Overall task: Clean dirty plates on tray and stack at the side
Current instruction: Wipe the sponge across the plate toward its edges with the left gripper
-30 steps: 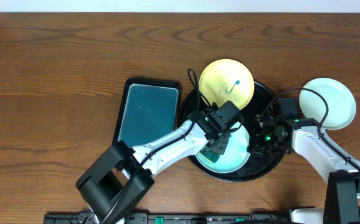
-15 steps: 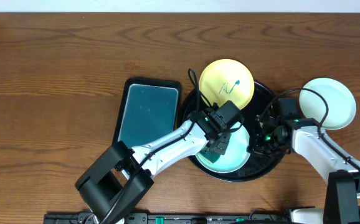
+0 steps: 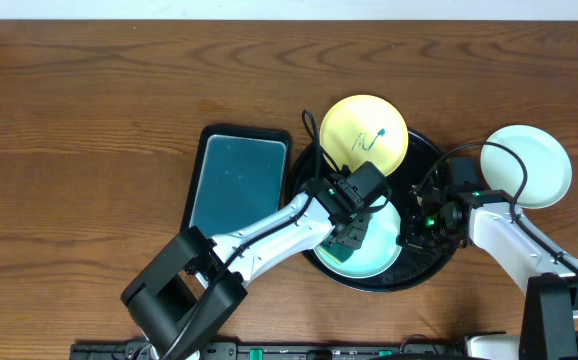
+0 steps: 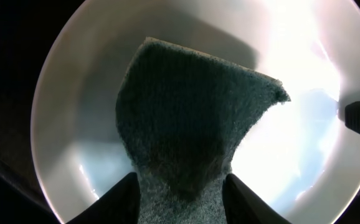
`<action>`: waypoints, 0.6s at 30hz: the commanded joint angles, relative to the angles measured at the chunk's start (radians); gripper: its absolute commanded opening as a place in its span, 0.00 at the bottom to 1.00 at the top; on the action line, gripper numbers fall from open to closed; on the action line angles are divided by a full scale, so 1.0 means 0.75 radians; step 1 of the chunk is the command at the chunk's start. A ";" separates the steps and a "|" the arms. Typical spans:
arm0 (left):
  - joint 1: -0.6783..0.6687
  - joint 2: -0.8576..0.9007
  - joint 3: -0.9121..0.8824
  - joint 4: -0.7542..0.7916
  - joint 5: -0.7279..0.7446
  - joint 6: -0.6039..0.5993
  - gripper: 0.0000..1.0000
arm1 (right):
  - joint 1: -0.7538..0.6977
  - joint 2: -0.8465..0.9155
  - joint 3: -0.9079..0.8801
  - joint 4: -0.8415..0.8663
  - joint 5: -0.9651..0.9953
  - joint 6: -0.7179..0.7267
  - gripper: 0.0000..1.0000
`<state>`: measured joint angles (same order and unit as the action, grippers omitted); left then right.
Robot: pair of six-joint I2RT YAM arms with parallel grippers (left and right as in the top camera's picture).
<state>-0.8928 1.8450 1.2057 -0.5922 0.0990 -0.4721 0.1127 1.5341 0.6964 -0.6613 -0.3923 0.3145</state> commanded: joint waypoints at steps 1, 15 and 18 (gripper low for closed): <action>-0.001 0.041 -0.012 0.004 -0.007 0.004 0.41 | 0.001 0.007 -0.009 -0.015 0.035 -0.002 0.01; -0.002 0.114 -0.013 0.021 0.017 0.003 0.43 | 0.001 0.007 -0.009 -0.015 0.035 -0.002 0.01; -0.002 0.132 -0.013 0.025 0.038 0.004 0.43 | 0.001 0.007 -0.009 -0.015 0.035 -0.002 0.01</action>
<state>-0.8928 1.8938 1.2057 -0.5682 0.1066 -0.4717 0.1123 1.5341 0.6964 -0.6617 -0.3923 0.3145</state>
